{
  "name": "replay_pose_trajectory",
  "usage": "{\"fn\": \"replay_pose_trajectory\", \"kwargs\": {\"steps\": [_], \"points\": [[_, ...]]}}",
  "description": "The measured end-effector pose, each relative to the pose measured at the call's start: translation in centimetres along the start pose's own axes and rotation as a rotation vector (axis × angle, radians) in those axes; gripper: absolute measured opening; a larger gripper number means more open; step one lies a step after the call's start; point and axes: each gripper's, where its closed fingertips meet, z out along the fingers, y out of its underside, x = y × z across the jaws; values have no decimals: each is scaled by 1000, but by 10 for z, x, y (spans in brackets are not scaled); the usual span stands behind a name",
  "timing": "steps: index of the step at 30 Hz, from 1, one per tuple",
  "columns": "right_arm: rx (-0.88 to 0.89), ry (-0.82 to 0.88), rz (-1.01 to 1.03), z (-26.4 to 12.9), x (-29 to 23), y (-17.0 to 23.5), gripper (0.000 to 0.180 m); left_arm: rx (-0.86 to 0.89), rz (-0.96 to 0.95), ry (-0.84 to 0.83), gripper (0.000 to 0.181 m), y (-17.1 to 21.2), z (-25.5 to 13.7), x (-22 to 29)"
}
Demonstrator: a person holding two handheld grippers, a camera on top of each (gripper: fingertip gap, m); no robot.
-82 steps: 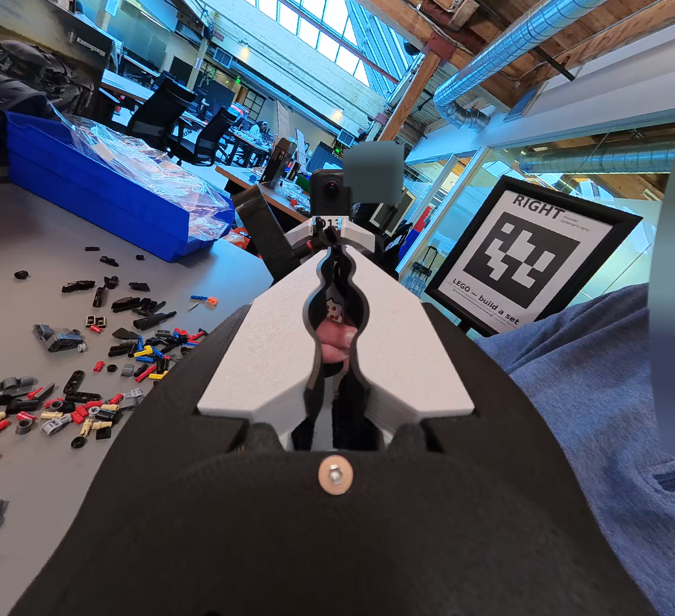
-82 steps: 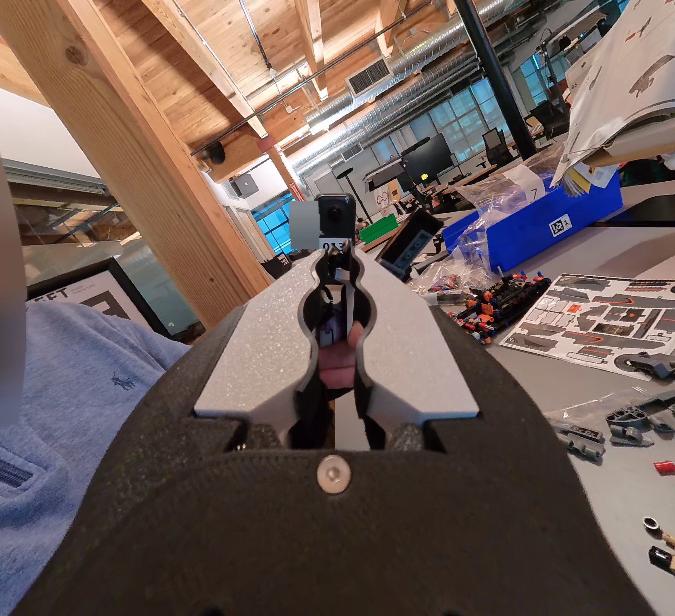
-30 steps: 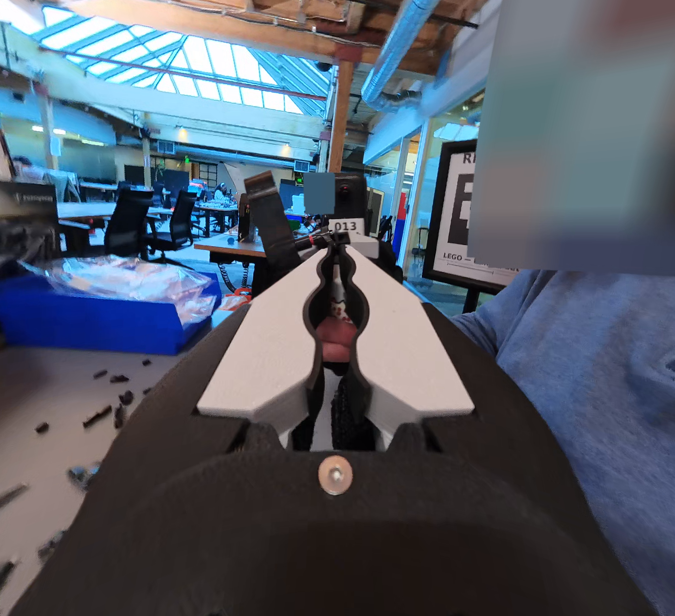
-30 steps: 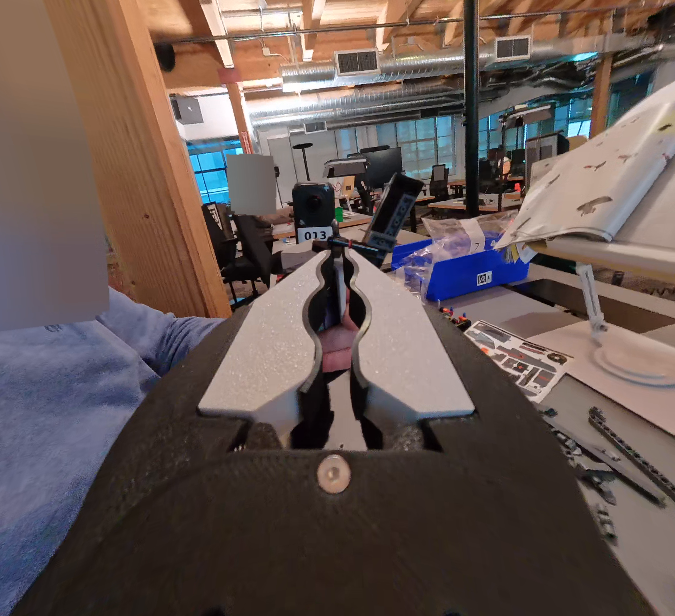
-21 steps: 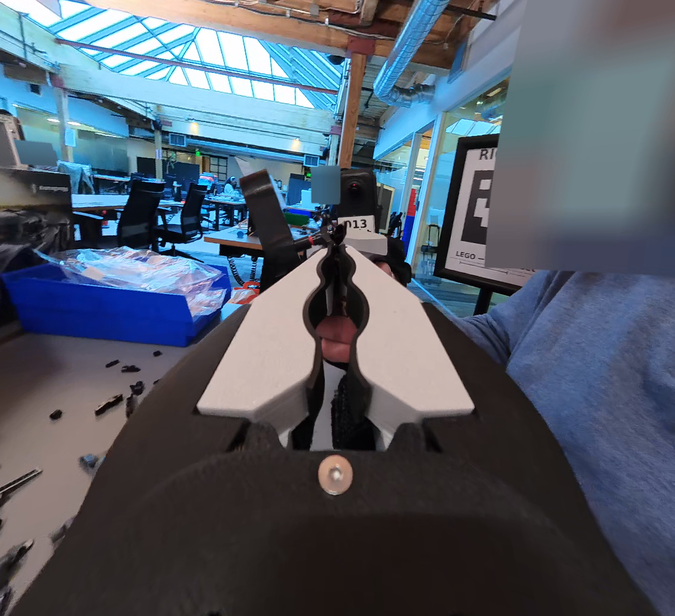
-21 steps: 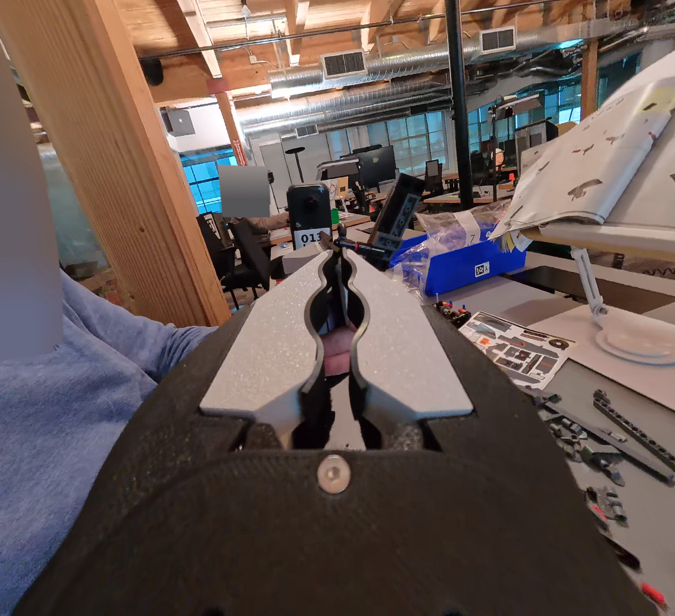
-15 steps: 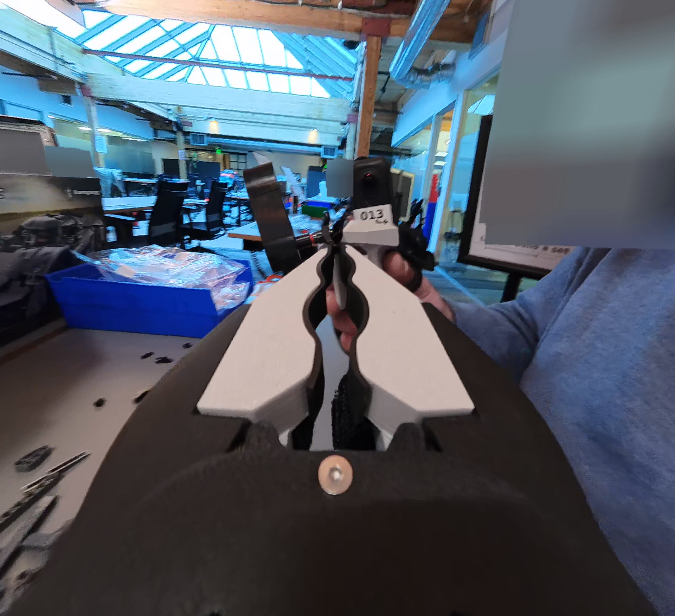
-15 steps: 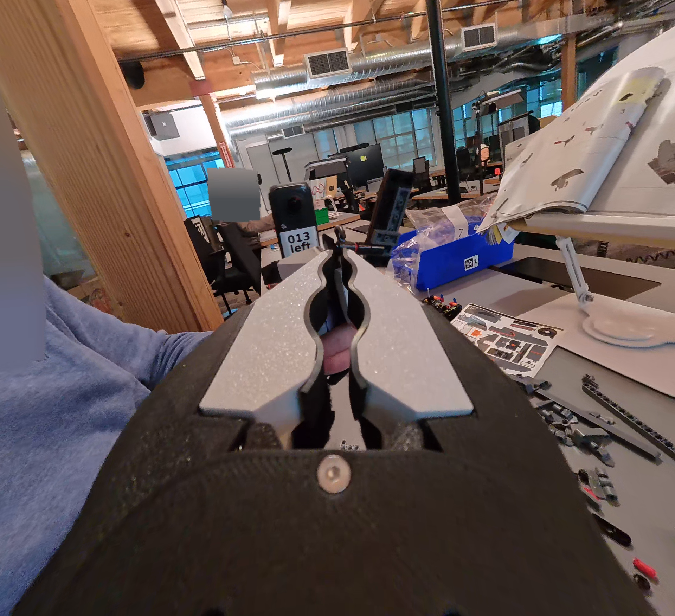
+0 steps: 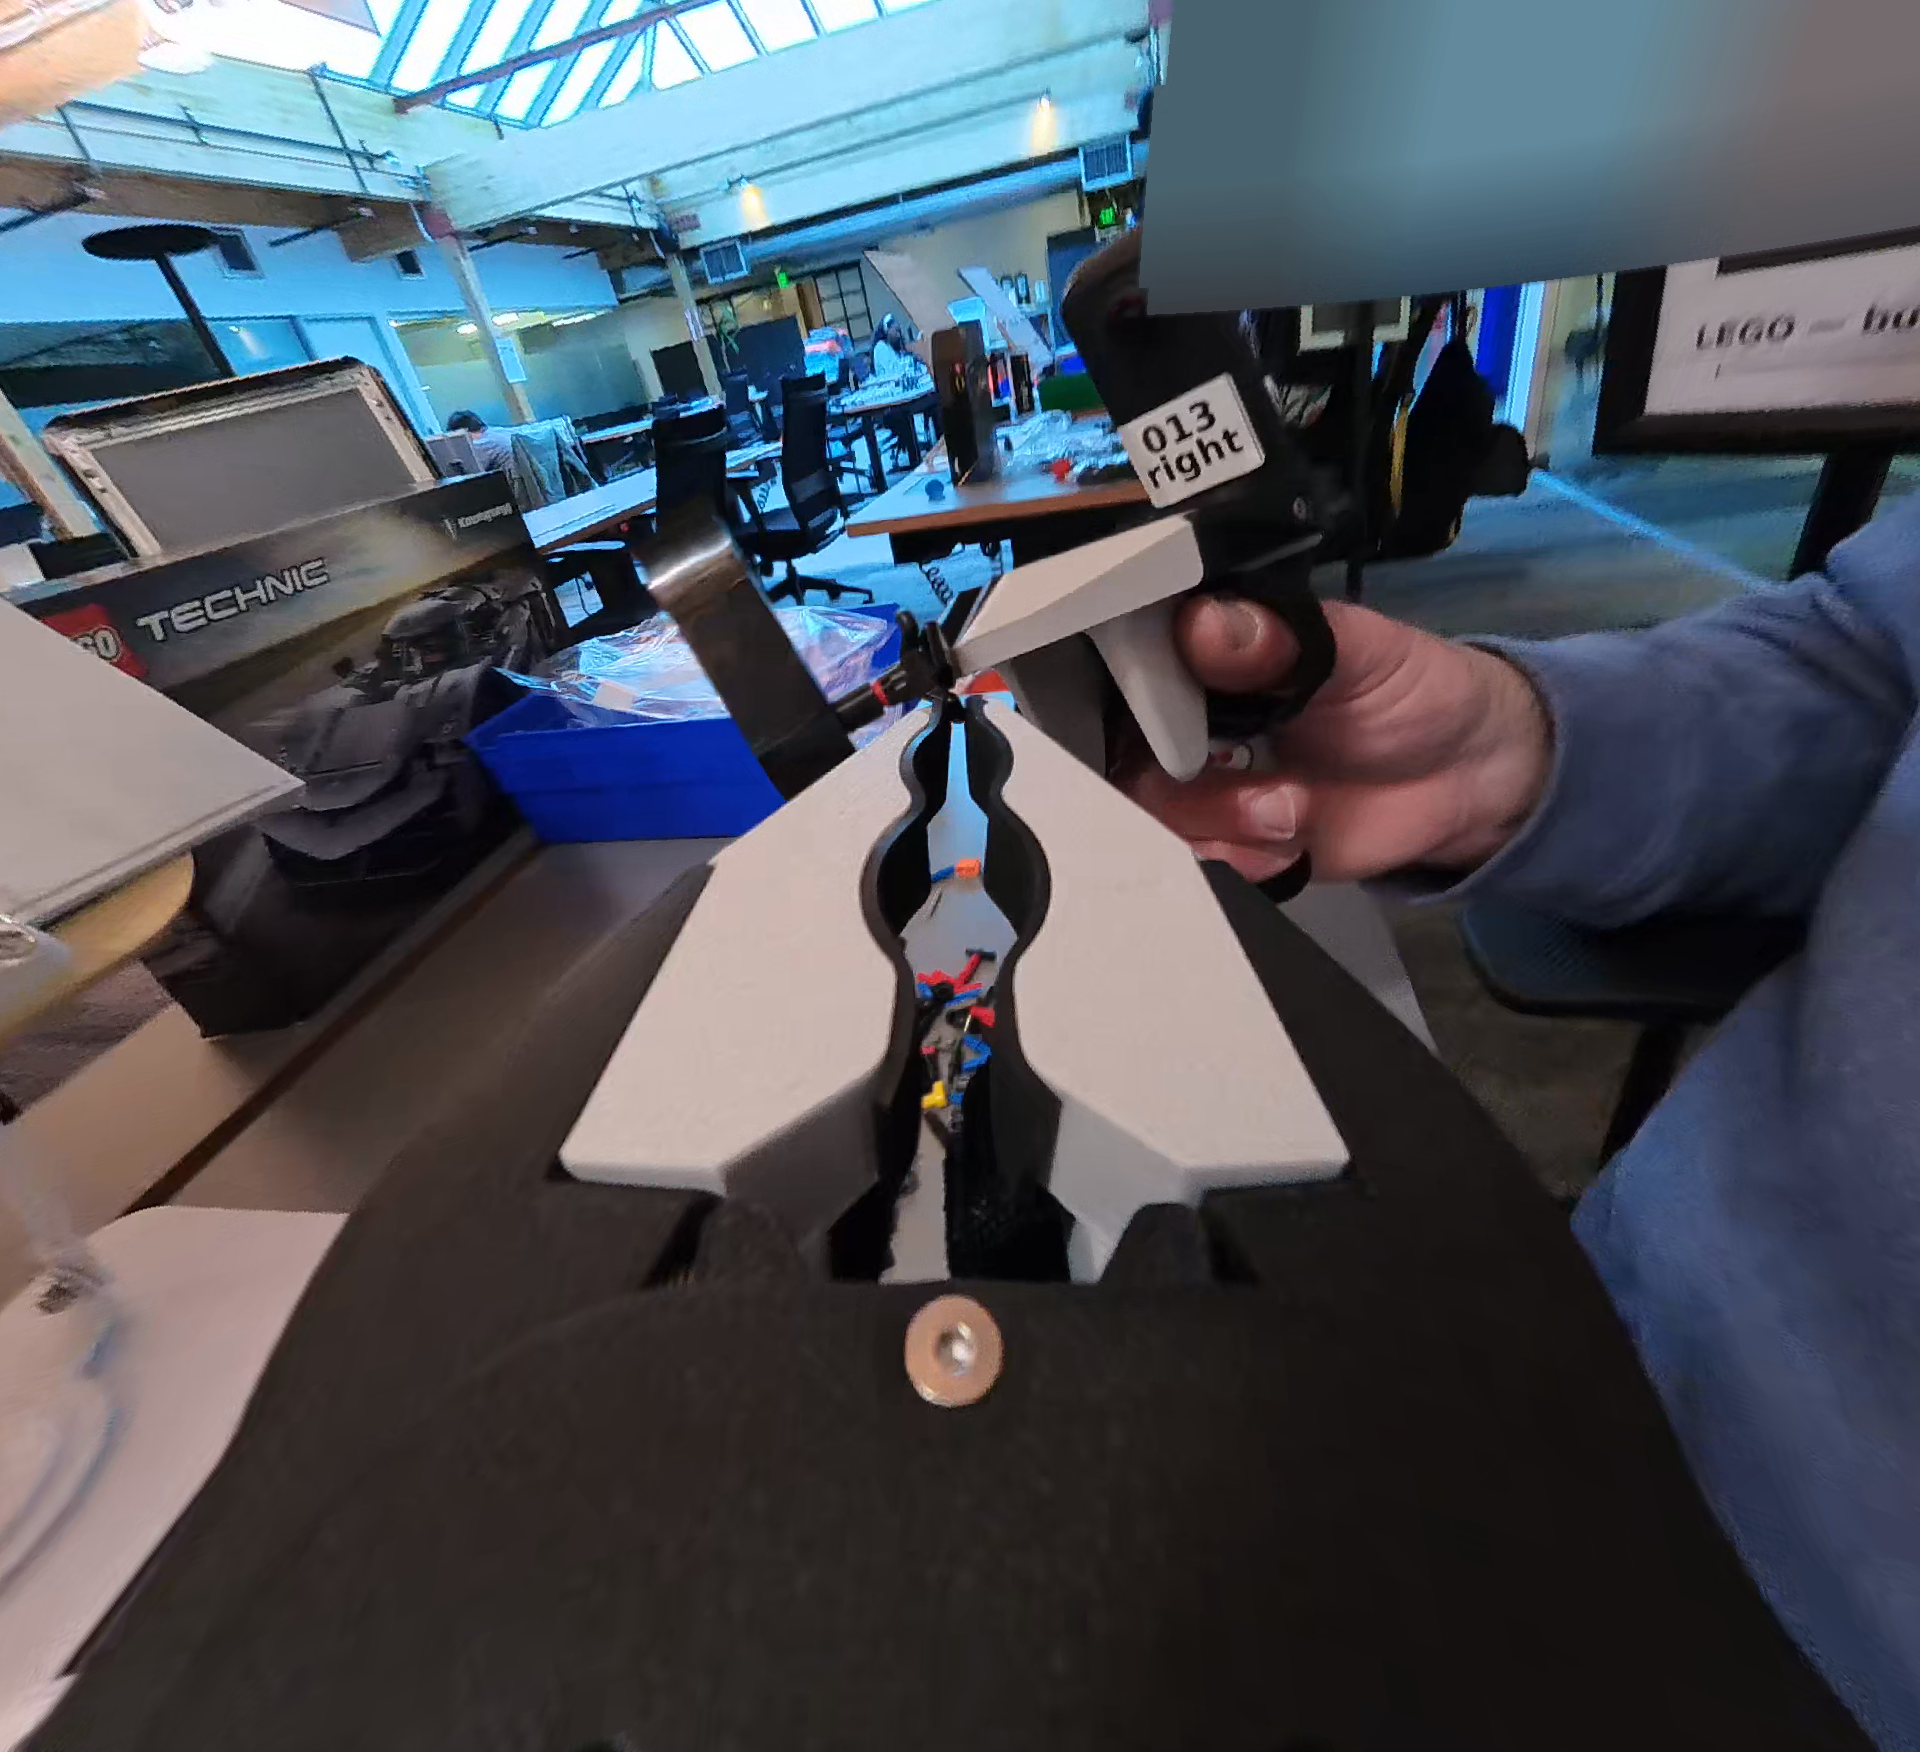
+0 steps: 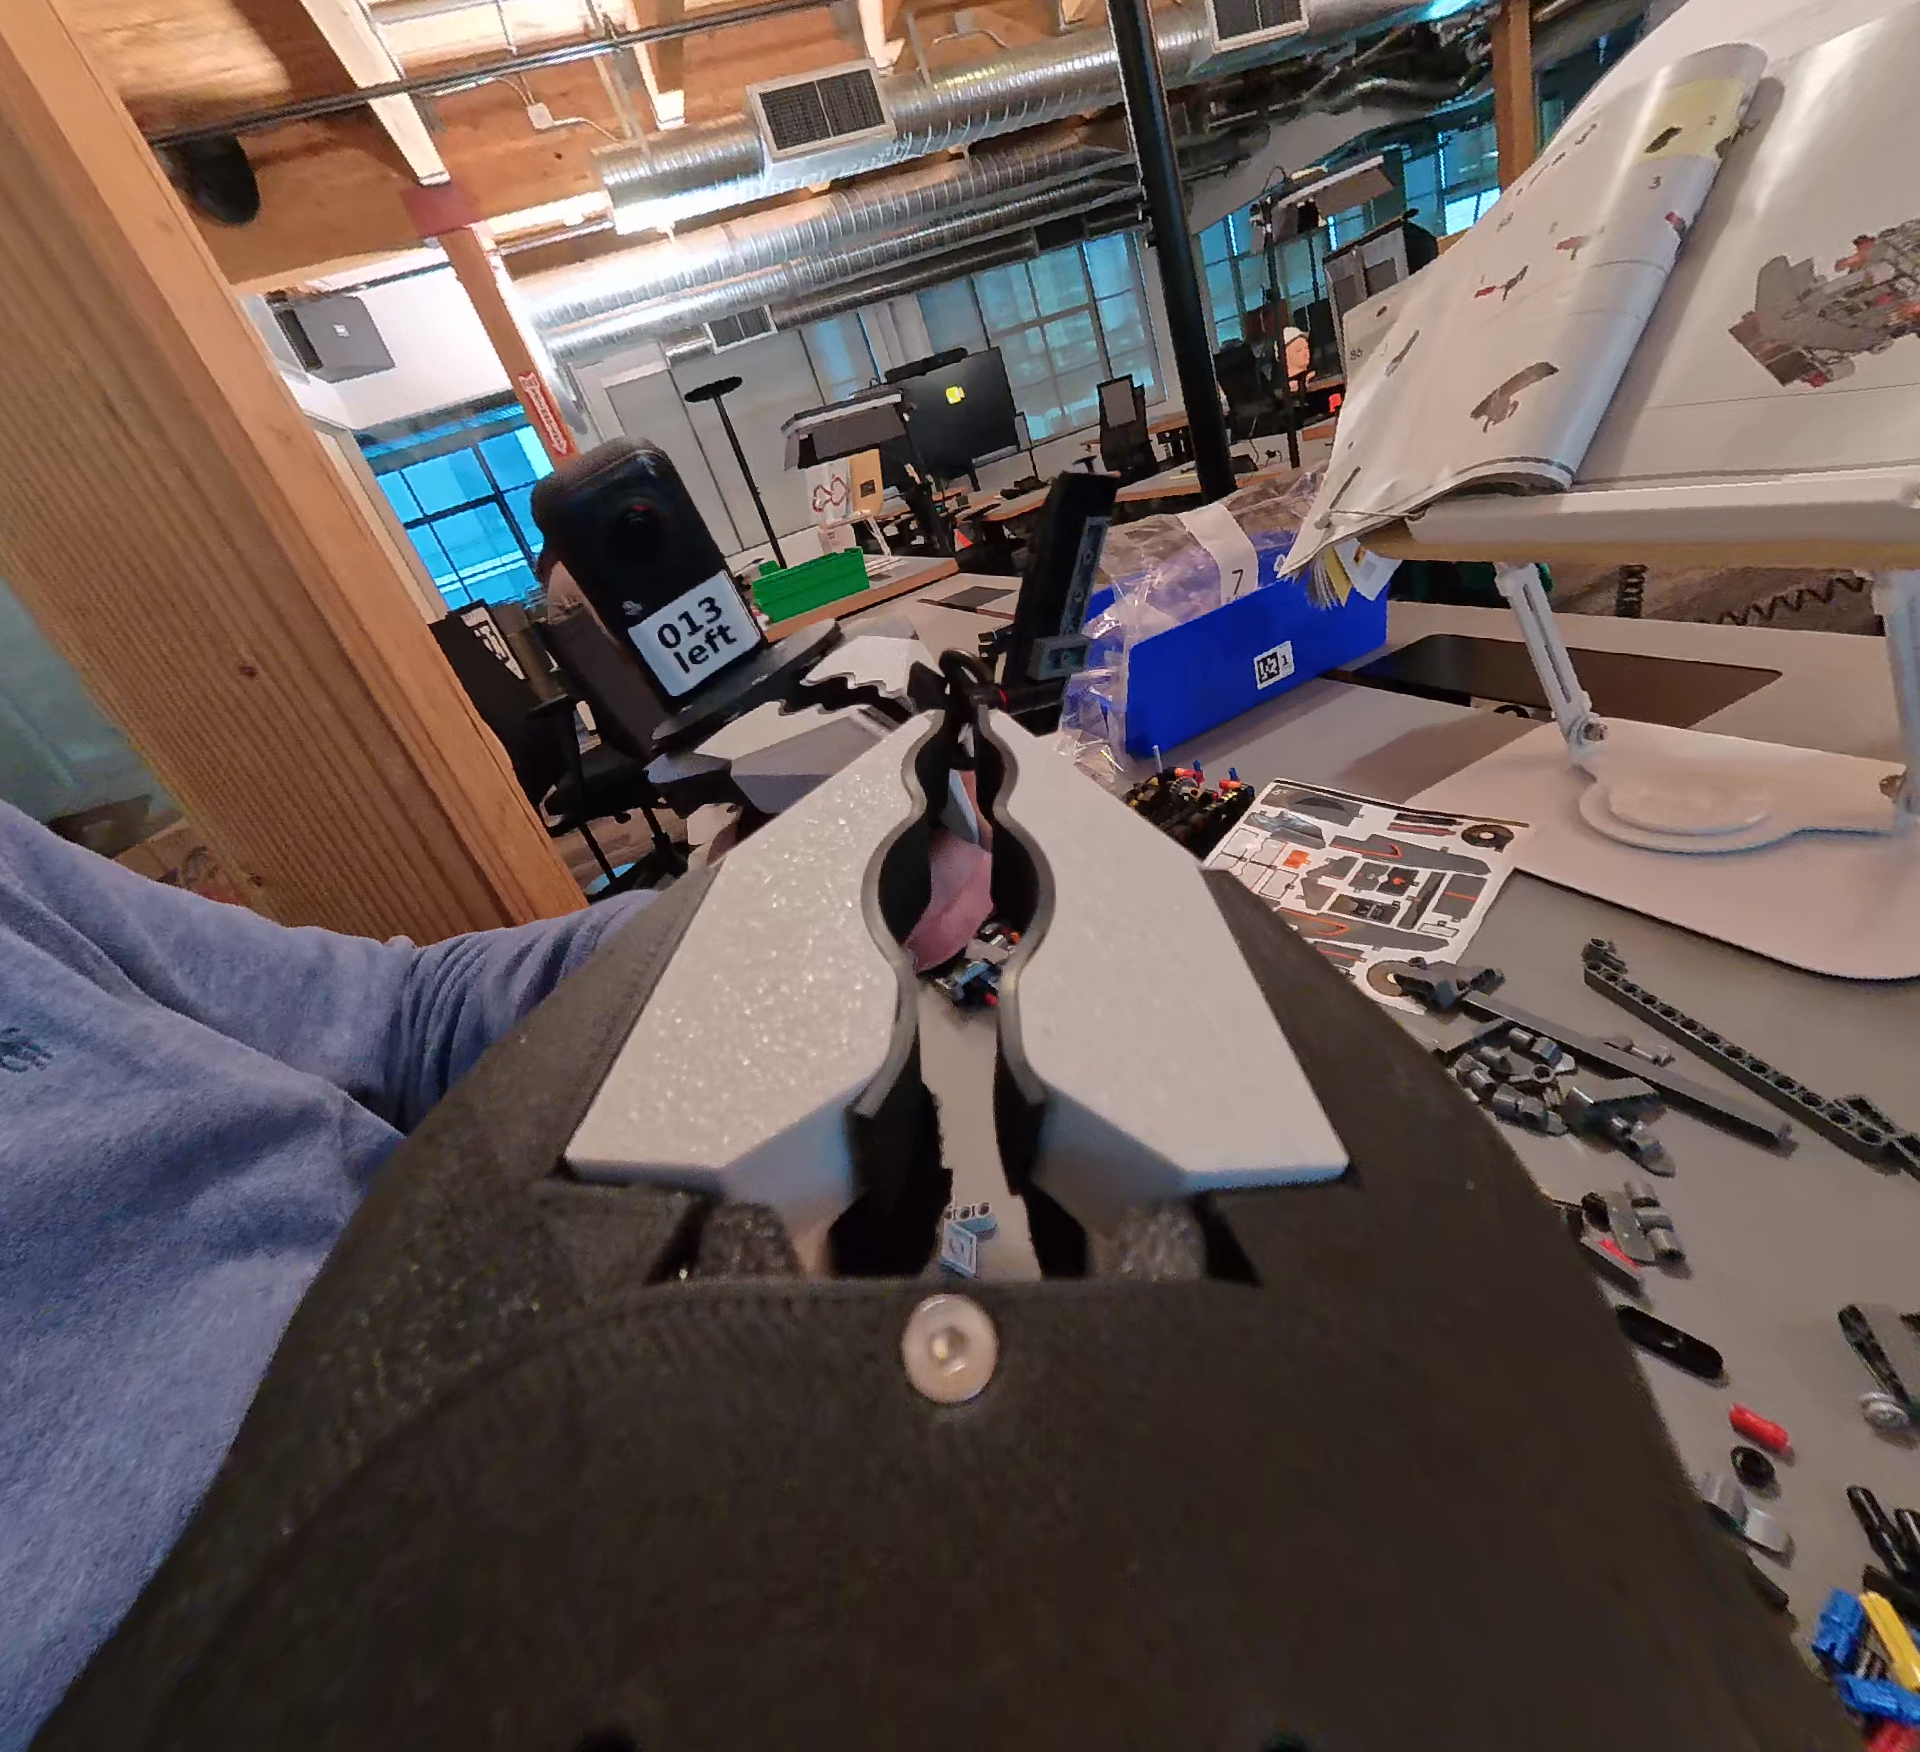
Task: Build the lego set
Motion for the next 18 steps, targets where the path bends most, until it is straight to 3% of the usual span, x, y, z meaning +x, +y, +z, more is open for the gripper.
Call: {"fn": "replay_pose_trajectory", "kwargs": {"steps": [18], "points": [[-80,-33,-96,6,3,0,7,-62,88,32,1,2,-1,-3]]}}
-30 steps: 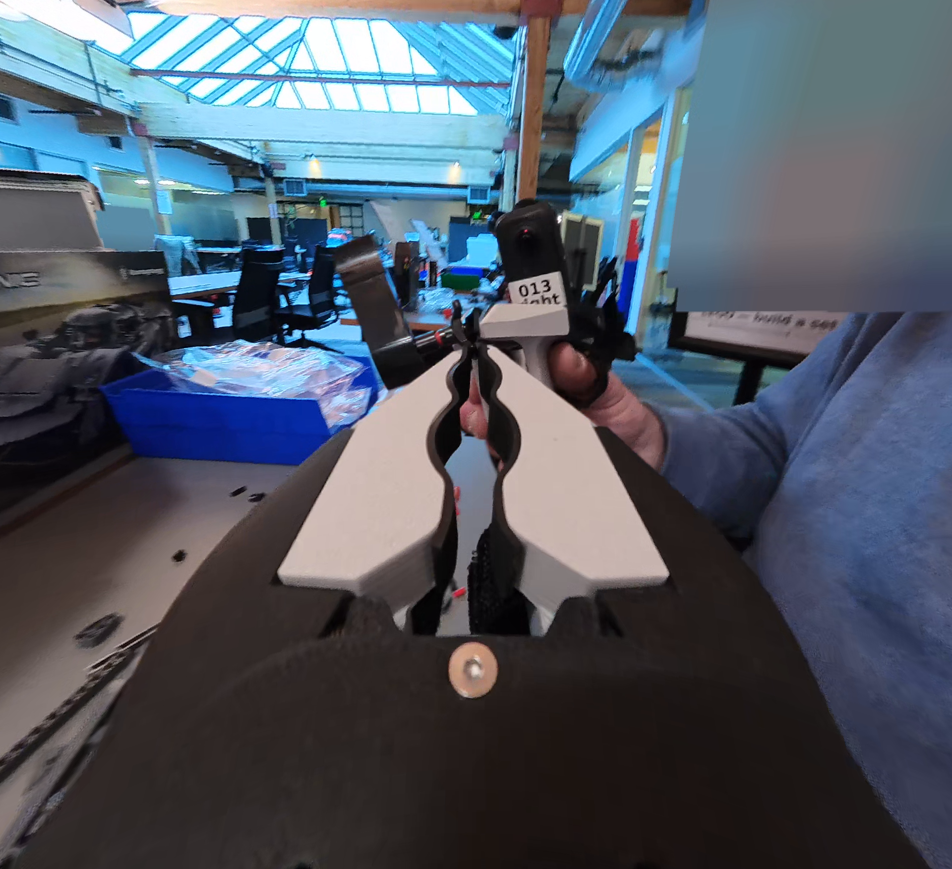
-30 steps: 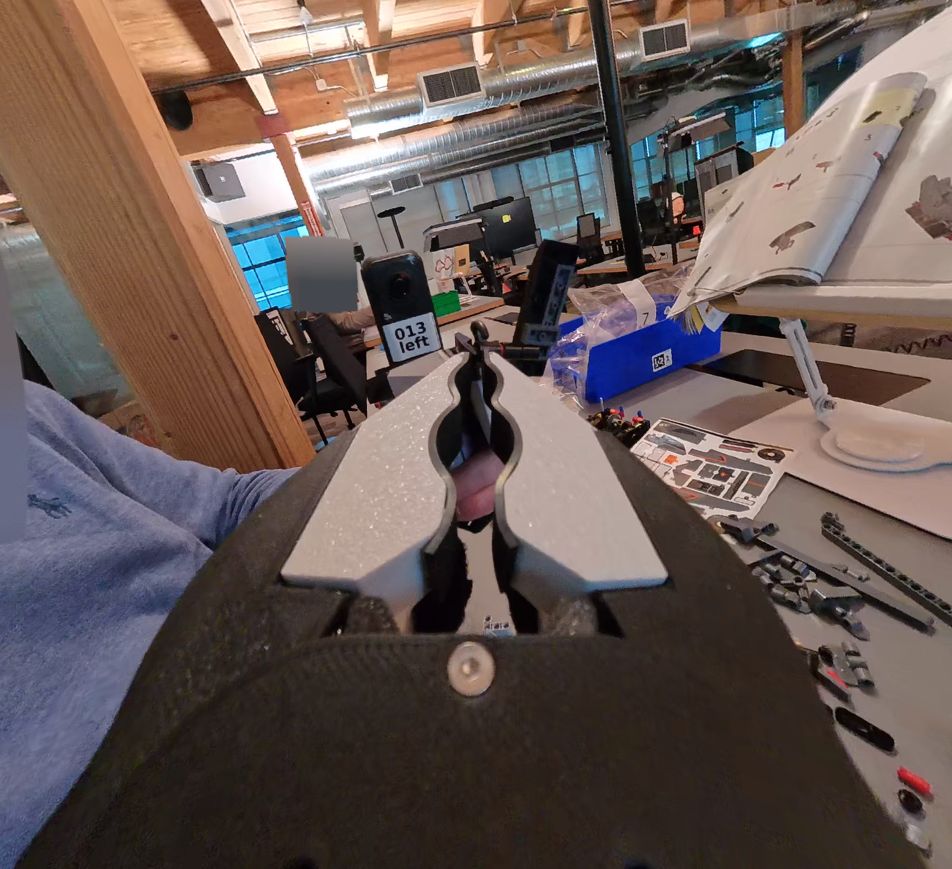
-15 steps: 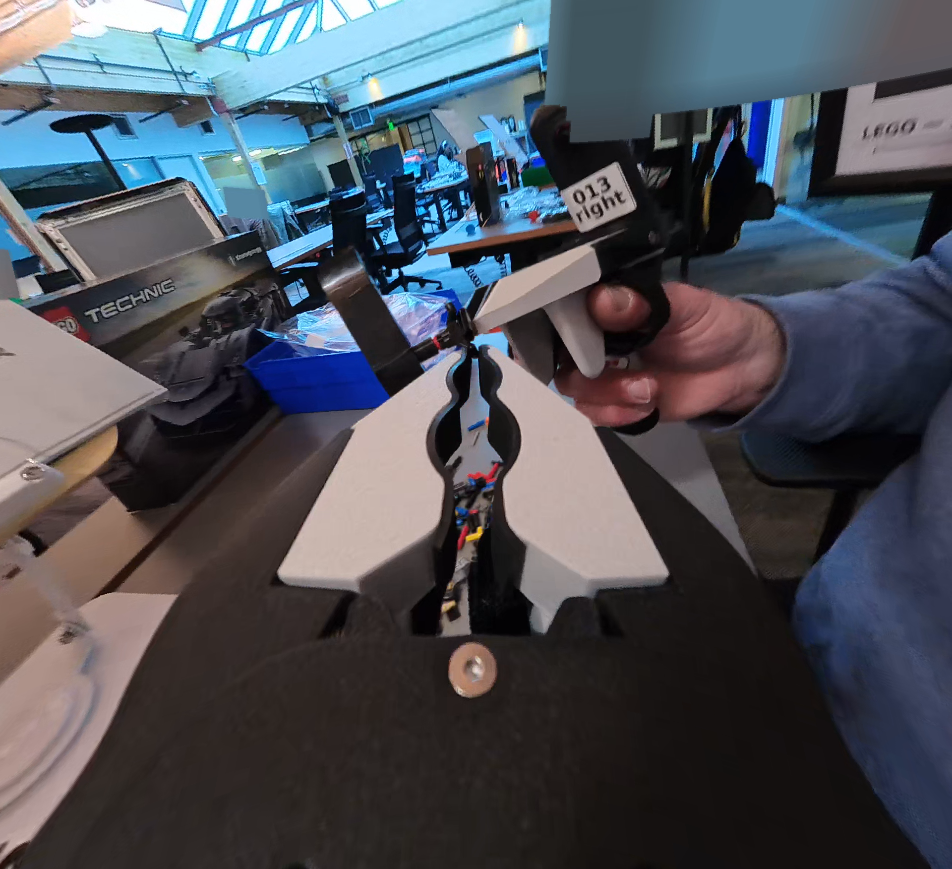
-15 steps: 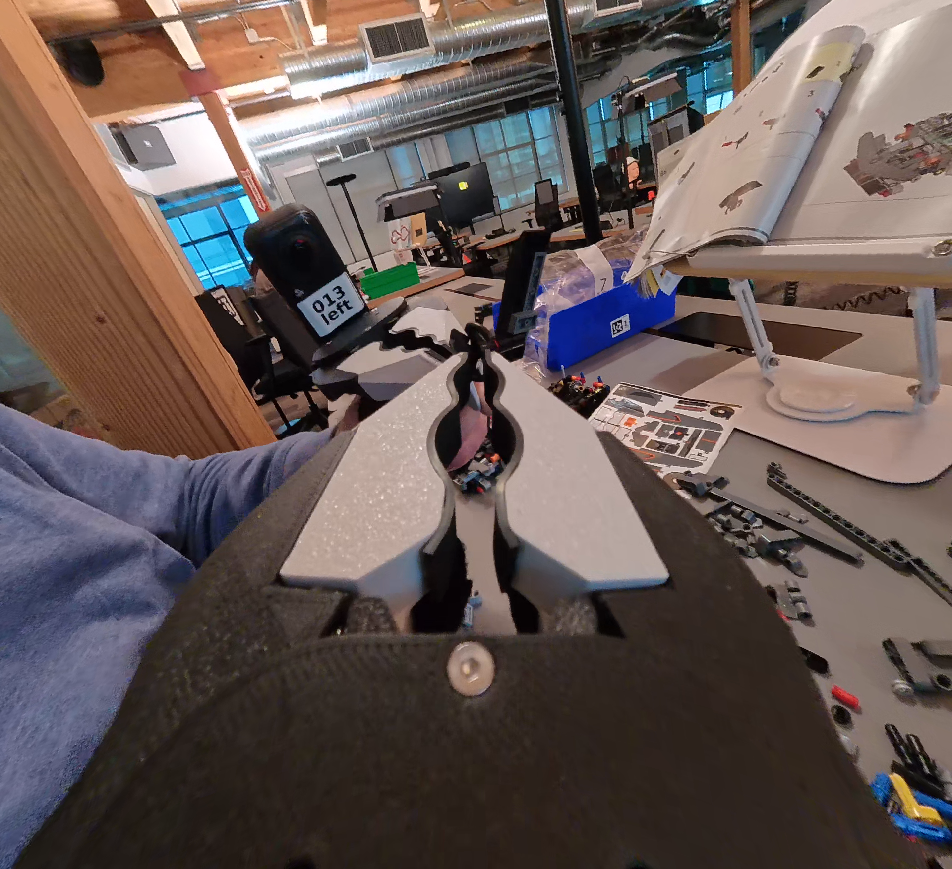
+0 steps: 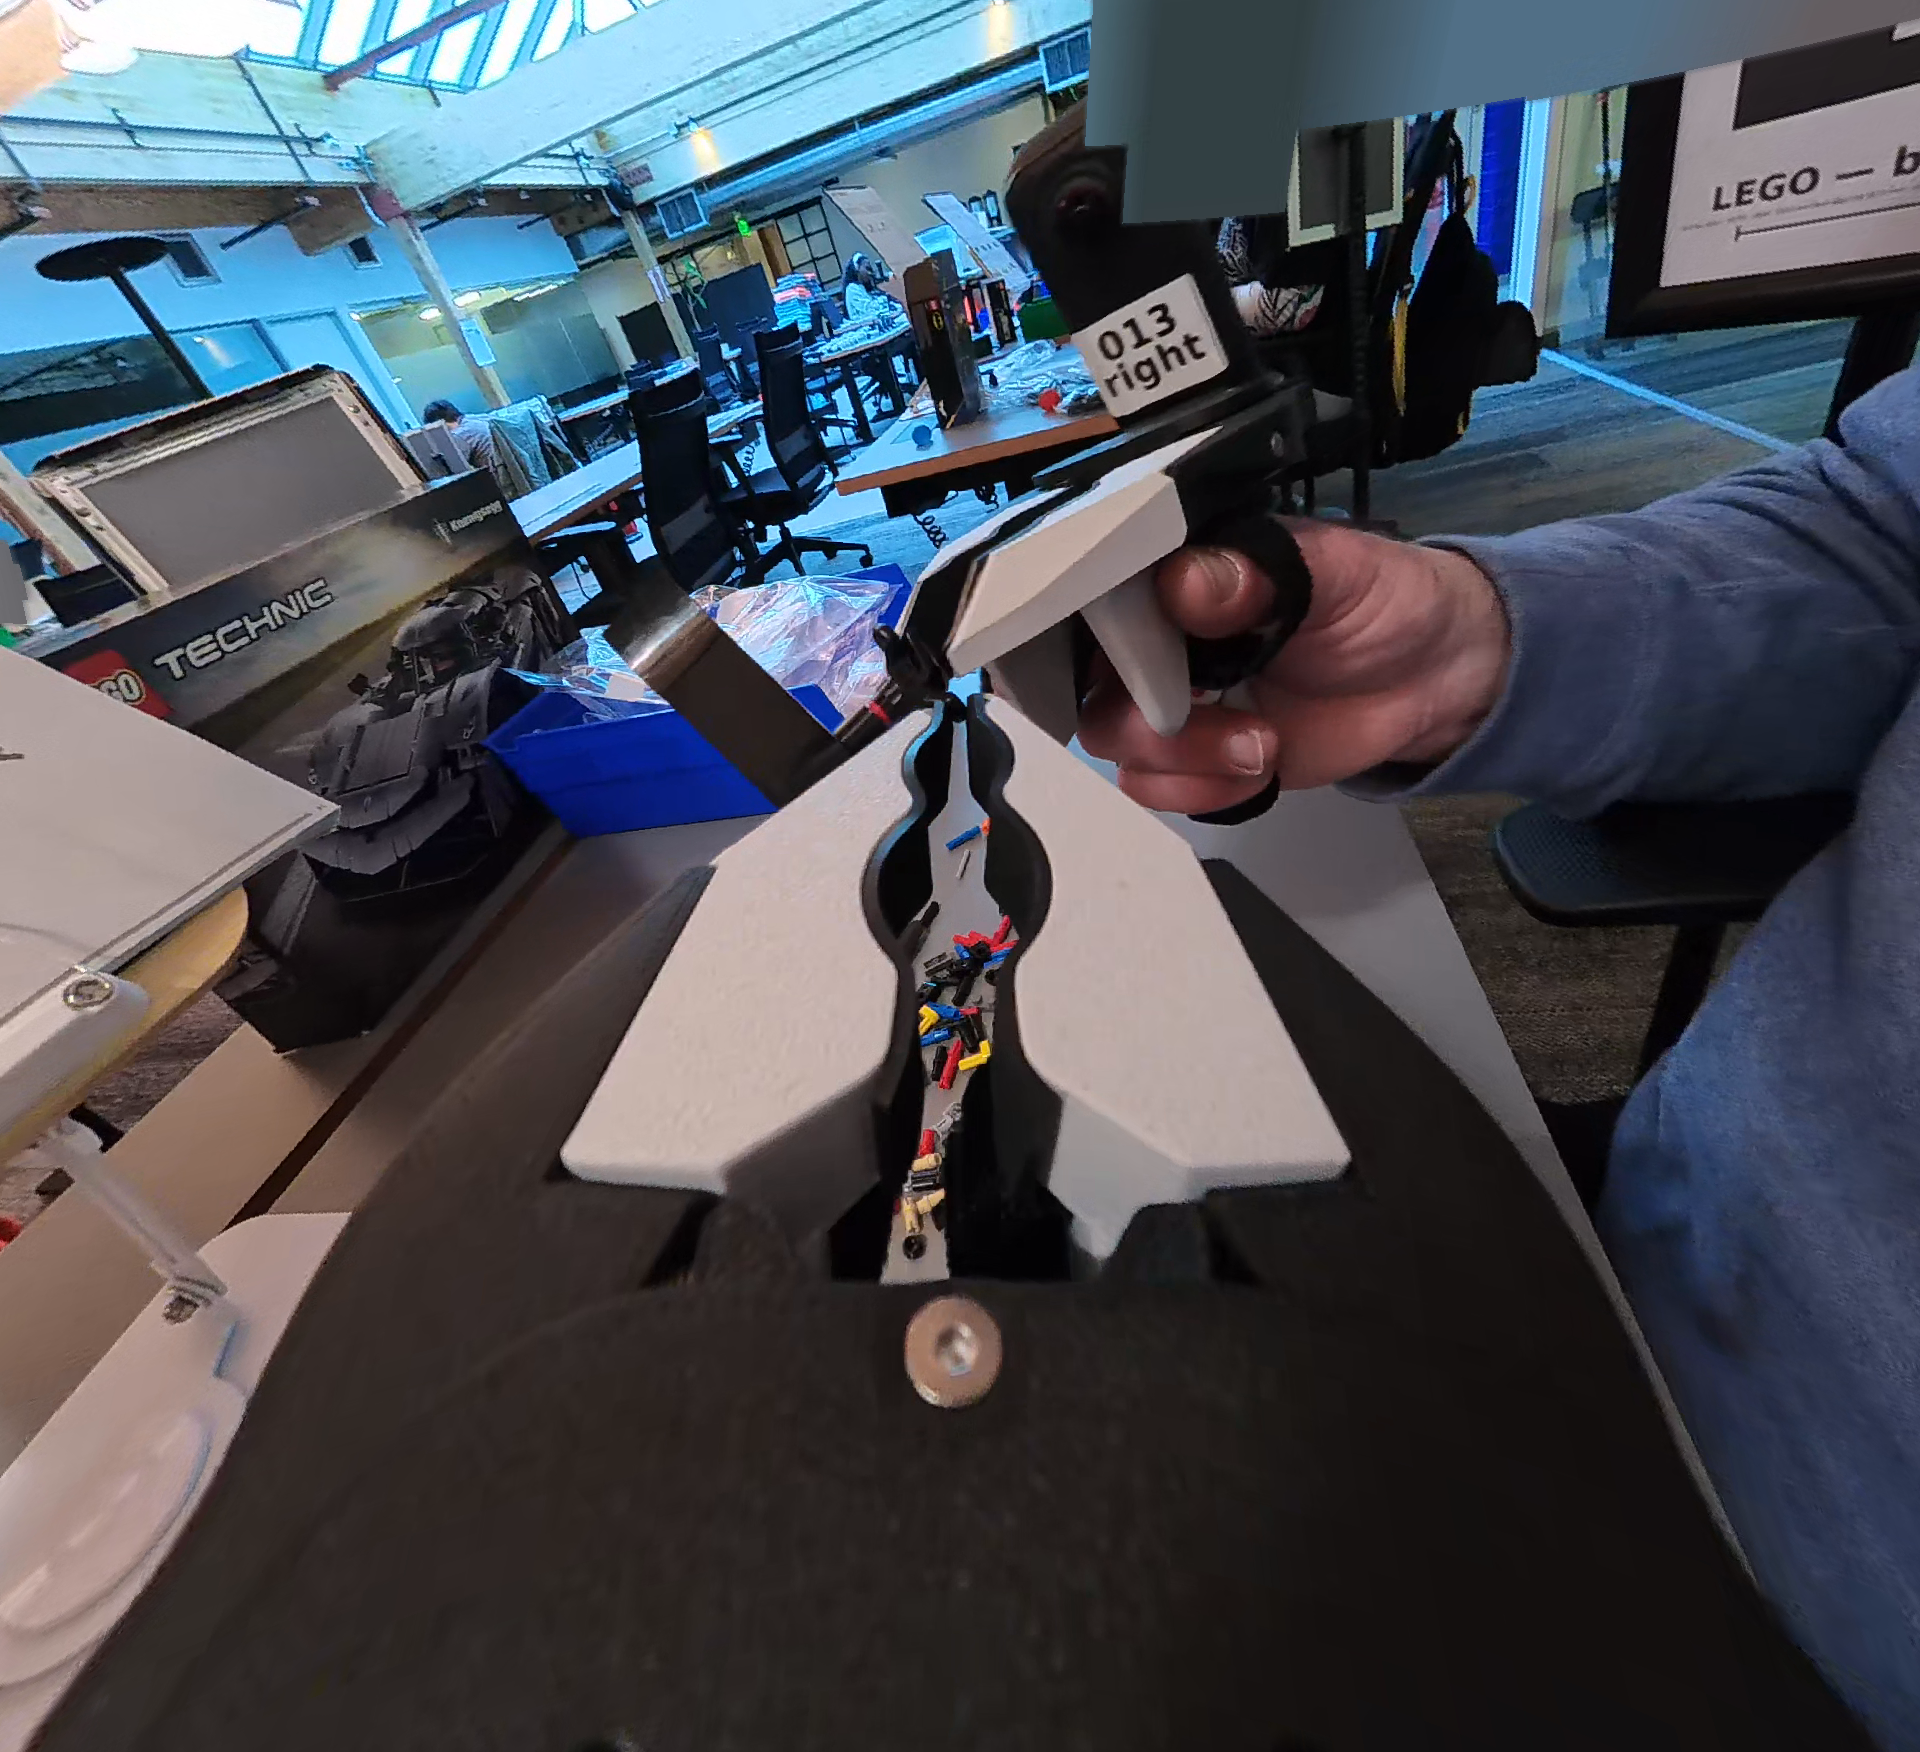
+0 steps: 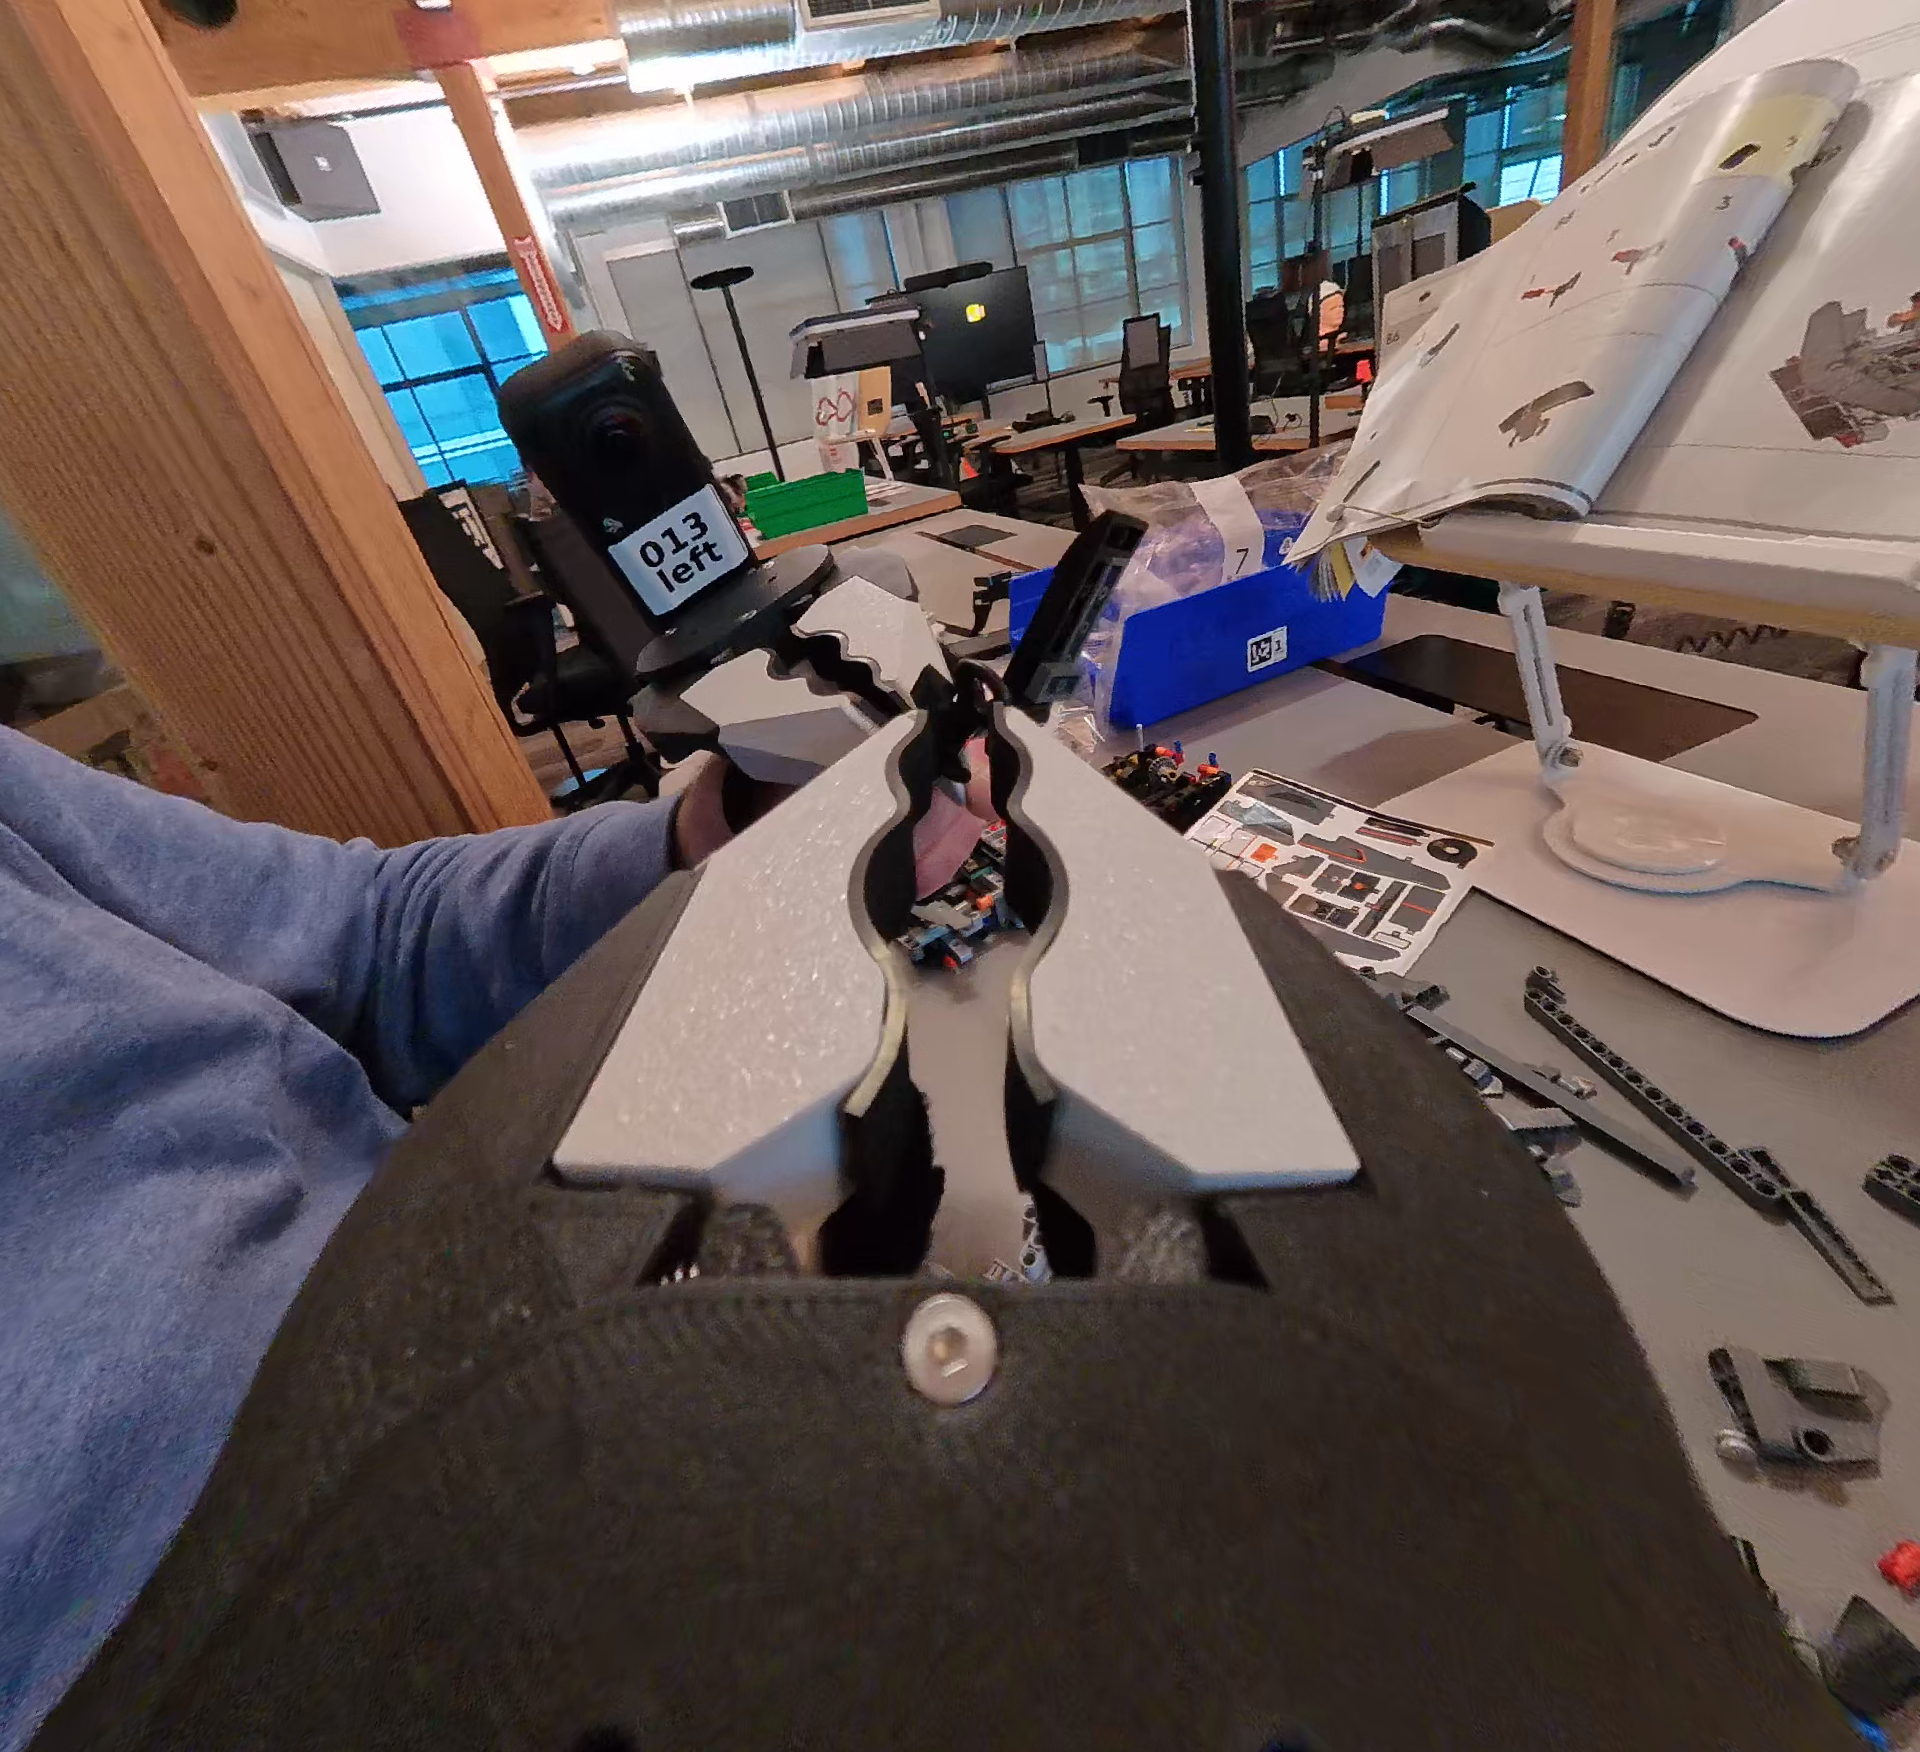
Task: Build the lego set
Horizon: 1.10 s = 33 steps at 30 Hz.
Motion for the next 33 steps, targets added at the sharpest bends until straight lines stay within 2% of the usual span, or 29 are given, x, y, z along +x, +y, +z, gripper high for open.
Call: {"fn": "replay_pose_trajectory", "kwargs": {"steps": [16,25,29,33], "points": [[94,-200,214,-3,0,-3,2,-9,39,26,1,-2,2,1],[60,-180,190,-1,-1,-3,3,-62,102,26,0,1,4,2],[21,-185,187,9,-5,7,0,-117,153,50,0,10,17,14],[-19,-135,209,6,11,22,0,-136,68,40,0,30,13,5]]}}
